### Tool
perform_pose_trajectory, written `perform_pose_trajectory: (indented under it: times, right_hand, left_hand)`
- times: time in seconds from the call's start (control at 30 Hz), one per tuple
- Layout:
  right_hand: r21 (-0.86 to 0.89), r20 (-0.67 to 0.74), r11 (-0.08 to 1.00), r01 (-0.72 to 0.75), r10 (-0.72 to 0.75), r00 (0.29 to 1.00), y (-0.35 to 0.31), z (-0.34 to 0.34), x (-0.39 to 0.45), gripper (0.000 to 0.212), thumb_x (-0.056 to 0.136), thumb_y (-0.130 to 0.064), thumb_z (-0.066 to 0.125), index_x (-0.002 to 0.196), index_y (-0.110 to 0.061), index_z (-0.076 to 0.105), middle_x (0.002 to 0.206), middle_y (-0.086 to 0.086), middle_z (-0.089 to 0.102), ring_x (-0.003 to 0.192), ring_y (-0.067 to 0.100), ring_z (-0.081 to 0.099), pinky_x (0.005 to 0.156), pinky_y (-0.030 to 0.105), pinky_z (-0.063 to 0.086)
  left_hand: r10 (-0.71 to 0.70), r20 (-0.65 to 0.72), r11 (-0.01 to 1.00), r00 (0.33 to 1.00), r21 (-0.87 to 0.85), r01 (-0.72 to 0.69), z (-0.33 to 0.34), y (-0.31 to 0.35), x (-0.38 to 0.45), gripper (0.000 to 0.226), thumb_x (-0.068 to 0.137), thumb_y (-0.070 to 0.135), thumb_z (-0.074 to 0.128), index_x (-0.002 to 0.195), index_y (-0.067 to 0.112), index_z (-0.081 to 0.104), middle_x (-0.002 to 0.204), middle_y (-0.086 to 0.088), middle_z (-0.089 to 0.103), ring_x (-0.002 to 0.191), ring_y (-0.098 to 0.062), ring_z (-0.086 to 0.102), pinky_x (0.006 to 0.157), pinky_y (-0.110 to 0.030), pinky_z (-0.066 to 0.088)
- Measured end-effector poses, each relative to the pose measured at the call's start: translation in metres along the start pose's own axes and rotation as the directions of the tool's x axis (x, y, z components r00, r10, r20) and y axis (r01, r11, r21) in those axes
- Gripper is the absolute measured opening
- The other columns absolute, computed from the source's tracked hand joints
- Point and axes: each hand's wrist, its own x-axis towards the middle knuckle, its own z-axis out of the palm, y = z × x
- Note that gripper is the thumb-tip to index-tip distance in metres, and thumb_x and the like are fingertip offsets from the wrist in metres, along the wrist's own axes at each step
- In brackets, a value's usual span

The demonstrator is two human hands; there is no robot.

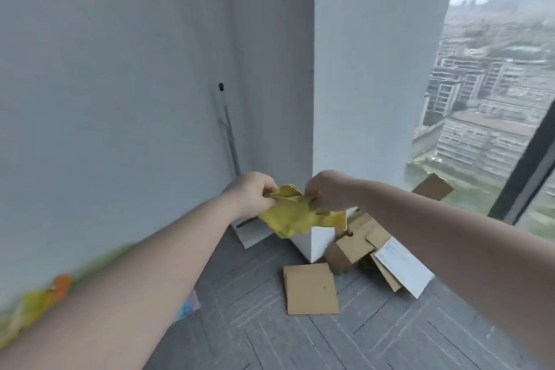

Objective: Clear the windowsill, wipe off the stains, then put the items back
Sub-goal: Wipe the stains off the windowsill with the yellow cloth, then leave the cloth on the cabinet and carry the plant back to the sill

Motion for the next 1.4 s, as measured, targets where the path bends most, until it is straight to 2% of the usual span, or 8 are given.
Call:
perform_pose_trajectory:
  times: [0.17,0.3,0.43,0.53,0.97,1.13,1.27,1.4]
  right_hand:
    - [-0.024,0.047,0.983,0.184,-0.183,0.982,-0.216,0.016,0.076,0.031,0.085,-0.008,0.048,0.059,-0.025,0.042,0.068,-0.003,0.045,0.076,0.023,0.050,0.053,0.024,0.037]
    - [-0.058,0.070,0.941,0.332,-0.328,0.942,-0.365,0.033,0.122,0.023,0.087,-0.009,0.044,0.074,-0.023,0.057,0.075,-0.006,0.045,0.082,0.022,0.046,0.061,0.026,0.038]
    - [-0.067,0.112,0.887,0.457,-0.449,0.887,-0.488,0.049,0.162,0.038,0.087,-0.010,0.046,0.057,-0.031,0.035,0.071,-0.013,0.039,0.085,0.021,0.045,0.068,0.029,0.039]
    - [-0.074,0.135,0.832,0.550,-0.538,0.832,-0.571,0.058,0.194,0.023,0.088,-0.010,0.046,0.079,-0.025,0.060,0.084,-0.007,0.049,0.091,0.021,0.047,0.074,0.030,0.042]
    - [-0.010,0.247,0.526,0.850,-0.822,0.512,-0.918,0.134,0.354,0.029,0.089,-0.012,0.051,0.114,-0.010,0.065,0.117,0.009,0.062,0.114,0.027,0.053,0.087,0.029,0.042]
    - [-0.036,0.297,0.430,0.902,-0.858,0.420,-1.032,0.139,0.394,0.026,0.090,-0.013,0.050,0.111,-0.010,0.065,0.115,0.010,0.063,0.111,0.027,0.054,0.090,0.033,0.044]
    - [-0.050,0.318,0.387,0.921,-0.868,0.382,-1.116,0.144,0.422,0.022,0.091,-0.014,0.050,0.106,-0.009,0.065,0.104,0.008,0.062,0.108,0.027,0.056,0.089,0.035,0.045]
    - [-0.084,0.319,0.427,0.900,-0.845,0.430,-1.194,0.163,0.449,0.016,0.092,-0.016,0.050,0.080,-0.013,0.061,0.078,-0.003,0.047,0.094,0.026,0.053,0.077,0.029,0.040]
  left_hand:
    - [-0.162,-0.140,0.985,0.977,0.045,0.169,-0.082,-0.175,-0.117,0.009,0.084,0.023,0.065,0.078,0.017,0.060,0.067,0.012,0.048,0.077,-0.018,0.049,0.057,-0.023,0.032]
    - [-0.306,-0.215,0.949,0.928,0.007,0.315,-0.135,-0.291,-0.207,0.010,0.082,0.021,0.067,0.091,0.016,0.068,0.074,0.013,0.052,0.081,-0.016,0.053,0.068,-0.026,0.041]
    - [-0.422,-0.285,0.902,0.861,-0.035,0.431,-0.173,-0.382,-0.287,0.013,0.083,0.025,0.069,0.094,0.018,0.070,0.080,0.008,0.057,0.082,-0.015,0.053,0.071,-0.026,0.043]
    - [-0.511,-0.321,0.855,0.797,-0.091,0.511,-0.191,-0.445,-0.339,0.016,0.084,0.025,0.068,0.096,0.015,0.071,0.083,0.004,0.059,0.082,-0.017,0.054,0.077,-0.030,0.046]
    - [-0.810,-0.278,0.564,0.516,-0.129,0.816,-0.292,-0.721,-0.502,0.036,0.087,0.024,0.068,0.119,0.008,0.066,0.122,-0.008,0.066,0.112,-0.024,0.059,0.093,-0.028,0.044]
    - [-0.838,-0.266,0.516,0.477,-0.096,0.851,-0.334,-0.802,-0.556,0.015,0.091,0.023,0.062,0.092,0.009,0.066,0.087,-0.008,0.057,0.085,-0.019,0.051,0.075,-0.030,0.038]
    - [-0.852,-0.274,0.495,0.446,-0.145,0.857,-0.369,-0.864,-0.595,0.029,0.091,0.020,0.062,0.112,0.001,0.067,0.111,-0.020,0.066,0.105,-0.033,0.059,0.086,-0.034,0.043]
    - [-0.822,-0.249,0.548,0.513,-0.096,0.831,-0.408,-0.945,-0.628,0.031,0.088,0.025,0.065,0.116,0.010,0.068,0.110,-0.007,0.069,0.096,-0.020,0.061,0.077,-0.022,0.040]
